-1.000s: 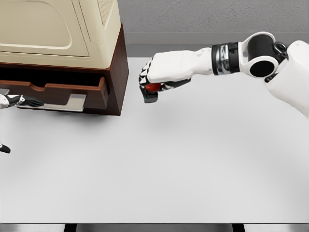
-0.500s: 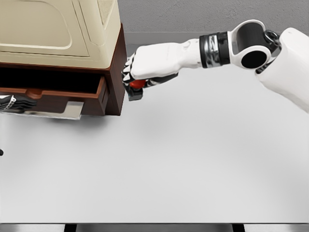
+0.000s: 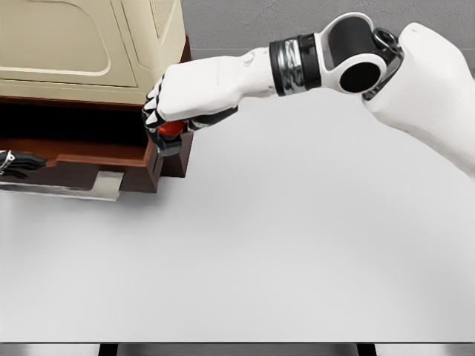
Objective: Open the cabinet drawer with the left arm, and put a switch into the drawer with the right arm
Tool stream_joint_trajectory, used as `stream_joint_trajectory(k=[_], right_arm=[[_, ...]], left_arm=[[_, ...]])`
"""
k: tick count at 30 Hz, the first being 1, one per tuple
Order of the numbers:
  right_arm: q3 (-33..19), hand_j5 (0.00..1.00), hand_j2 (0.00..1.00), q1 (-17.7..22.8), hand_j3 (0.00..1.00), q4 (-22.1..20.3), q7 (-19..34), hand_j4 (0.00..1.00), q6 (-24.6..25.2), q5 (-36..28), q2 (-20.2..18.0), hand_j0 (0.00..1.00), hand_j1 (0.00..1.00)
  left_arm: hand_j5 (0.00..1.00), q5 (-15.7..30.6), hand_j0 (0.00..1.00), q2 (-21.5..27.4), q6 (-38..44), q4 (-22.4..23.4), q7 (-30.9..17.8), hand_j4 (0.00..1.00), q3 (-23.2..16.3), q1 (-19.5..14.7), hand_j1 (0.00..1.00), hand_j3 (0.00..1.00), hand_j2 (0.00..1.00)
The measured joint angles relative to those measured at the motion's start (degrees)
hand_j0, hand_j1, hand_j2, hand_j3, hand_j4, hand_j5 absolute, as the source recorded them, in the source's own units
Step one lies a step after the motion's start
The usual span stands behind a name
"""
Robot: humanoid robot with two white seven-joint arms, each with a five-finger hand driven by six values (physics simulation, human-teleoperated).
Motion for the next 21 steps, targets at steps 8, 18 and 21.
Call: stream_joint_trajectory(k=[8,18,21], right_arm=[[0.2,0.45,0.45,-1.3,0.45,2.5,0.0,0.45,4.5,-0.1,4.2,0.45,0.45],[1.2,0.45,0.45,-3.4,0.45,12.1,0.0,0.45,6.2,0.0,11.6,0.45,0.45],[1.9,0.45,0.45,-3.8,0.45,14.7,0.0,0.45,6.3,0.0,13.3,0.45,0.45]], left_arm=[[1.00,0.4,1.00,0.9,-0.3,0.1,0.0,1.00,2.7,-0.1,1.00,1.00,1.00],[1.00,7.4,1.00,5.2,-1.8,0.1,0.1,1.00,6.9,-0.2,1.00,1.00,1.00],[1.00,7.6,1.00,5.5,-3.4,0.1,0.1,1.00,7.4,-0.1,1.00,1.00,1.00]])
